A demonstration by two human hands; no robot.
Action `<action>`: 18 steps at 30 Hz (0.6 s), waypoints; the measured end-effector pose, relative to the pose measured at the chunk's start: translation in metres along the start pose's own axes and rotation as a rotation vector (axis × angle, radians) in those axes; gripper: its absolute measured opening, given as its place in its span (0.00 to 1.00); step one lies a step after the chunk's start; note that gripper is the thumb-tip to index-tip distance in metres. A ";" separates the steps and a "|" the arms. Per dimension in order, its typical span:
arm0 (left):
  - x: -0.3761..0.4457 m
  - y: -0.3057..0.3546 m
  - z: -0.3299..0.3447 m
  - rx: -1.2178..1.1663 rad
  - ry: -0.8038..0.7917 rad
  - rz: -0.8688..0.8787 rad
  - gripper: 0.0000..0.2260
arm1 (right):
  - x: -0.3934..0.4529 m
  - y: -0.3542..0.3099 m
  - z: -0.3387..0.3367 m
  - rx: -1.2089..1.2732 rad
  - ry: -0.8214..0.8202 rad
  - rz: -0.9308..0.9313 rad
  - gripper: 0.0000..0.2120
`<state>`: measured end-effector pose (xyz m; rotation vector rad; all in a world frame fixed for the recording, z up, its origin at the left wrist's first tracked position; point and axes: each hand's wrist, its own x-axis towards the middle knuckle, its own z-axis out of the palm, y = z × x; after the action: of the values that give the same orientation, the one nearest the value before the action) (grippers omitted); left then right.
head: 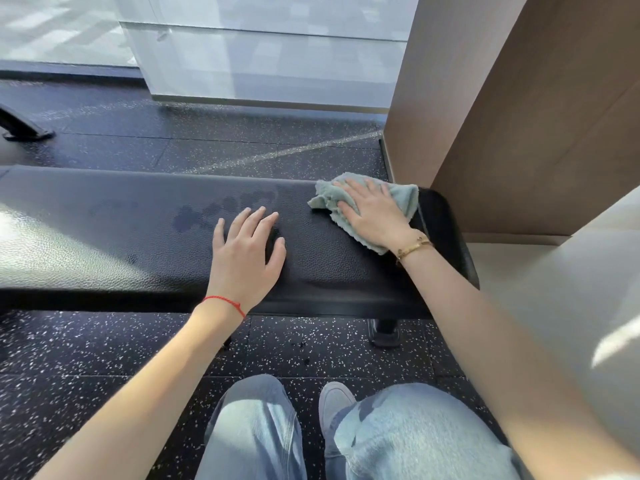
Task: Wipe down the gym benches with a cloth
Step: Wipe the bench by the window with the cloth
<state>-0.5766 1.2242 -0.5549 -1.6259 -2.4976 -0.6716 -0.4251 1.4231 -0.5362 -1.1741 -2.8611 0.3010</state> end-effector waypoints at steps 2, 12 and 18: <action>0.000 -0.020 -0.010 0.029 0.020 -0.026 0.21 | 0.007 -0.031 0.007 0.001 -0.010 -0.109 0.25; -0.006 -0.089 -0.021 0.083 0.019 -0.200 0.23 | -0.057 -0.042 0.018 0.023 -0.003 -0.419 0.24; -0.007 -0.090 -0.021 0.069 0.064 -0.196 0.24 | 0.055 -0.096 0.014 -0.004 -0.058 -0.216 0.25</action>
<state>-0.6567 1.1792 -0.5667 -1.3276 -2.6244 -0.6374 -0.5327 1.3924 -0.5336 -0.8597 -3.0039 0.3243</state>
